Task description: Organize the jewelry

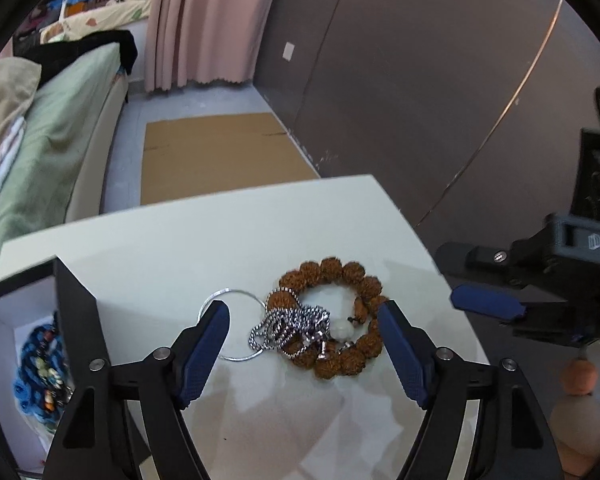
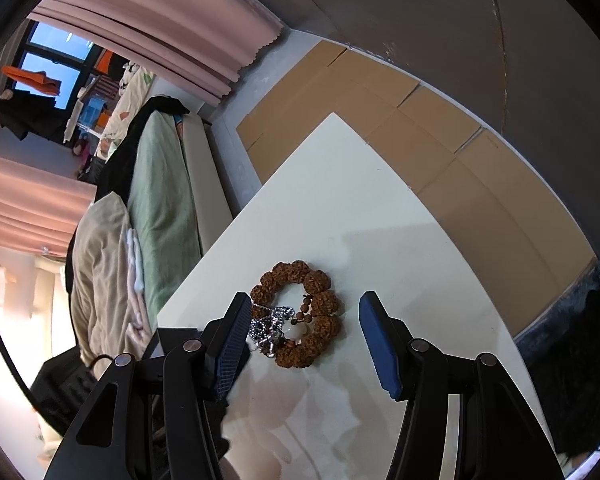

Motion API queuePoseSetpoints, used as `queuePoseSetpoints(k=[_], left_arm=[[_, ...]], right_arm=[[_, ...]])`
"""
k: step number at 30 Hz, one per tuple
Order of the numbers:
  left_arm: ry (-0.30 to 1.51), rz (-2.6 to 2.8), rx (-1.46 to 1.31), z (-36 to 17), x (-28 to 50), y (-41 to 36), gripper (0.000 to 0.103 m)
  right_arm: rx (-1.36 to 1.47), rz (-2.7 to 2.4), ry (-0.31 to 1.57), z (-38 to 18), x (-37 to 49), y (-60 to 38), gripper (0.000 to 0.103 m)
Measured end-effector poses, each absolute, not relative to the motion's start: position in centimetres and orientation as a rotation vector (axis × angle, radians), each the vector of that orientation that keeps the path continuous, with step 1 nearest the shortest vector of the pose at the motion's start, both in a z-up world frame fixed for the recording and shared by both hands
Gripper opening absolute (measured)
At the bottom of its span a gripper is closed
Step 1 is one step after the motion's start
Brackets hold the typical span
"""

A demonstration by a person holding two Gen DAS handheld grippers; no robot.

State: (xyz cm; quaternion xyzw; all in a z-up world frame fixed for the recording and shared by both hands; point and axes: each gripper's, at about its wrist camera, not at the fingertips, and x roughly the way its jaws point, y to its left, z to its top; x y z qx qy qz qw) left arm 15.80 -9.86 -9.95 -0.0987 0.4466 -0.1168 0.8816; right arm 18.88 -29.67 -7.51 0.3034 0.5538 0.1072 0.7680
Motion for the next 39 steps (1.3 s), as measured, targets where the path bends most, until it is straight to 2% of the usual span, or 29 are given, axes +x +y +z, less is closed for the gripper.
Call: queuePoseSetpoints(k=[1, 3, 5, 7, 9, 11, 24, 33, 39], left_arm=[[0.938, -0.231, -0.196, -10.3, 15.9, -10.0, 0.075], [0.943, -0.222, -0.176, -10.8, 16.0, -10.4, 0.065], [0.955, -0.228, -0.168, -11.1, 16.2, -10.7, 0.044], [0.969, -0.216, -0.149, -11.5, 16.2, -10.9, 0.026], [0.954, -0.207, -0.140, -11.3, 16.0, -10.8, 0.016], [0.955, -0.212, -0.148, -11.0, 16.0, -10.5, 0.002], [0.883, -0.169, -0.226, -8.3, 14.1, -7.3, 0.002], [0.797, -0.141, -0.348, -5.2, 11.5, -3.5, 0.002], [0.754, -0.121, -0.391, -3.9, 10.0, -1.5, 0.002]], right_arm=[[0.658, 0.234, 1.203, -7.5, 18.9, -29.7, 0.057], [0.660, 0.237, 1.205, -7.5, 18.9, -29.7, 0.057], [0.660, 0.239, 1.206, -7.6, 19.0, -30.0, 0.057], [0.660, 0.237, 1.211, -7.6, 18.9, -30.0, 0.057], [0.661, 0.235, 1.216, -7.7, 18.8, -30.1, 0.057], [0.659, 0.233, 1.217, -7.7, 18.9, -30.2, 0.057], [0.582, 0.243, 1.245, -7.8, 18.1, -29.1, 0.057], [0.388, 0.188, 1.297, -9.6, 18.8, -26.3, 0.057], [0.317, 0.145, 1.260, -10.0, 18.8, -25.3, 0.057]])
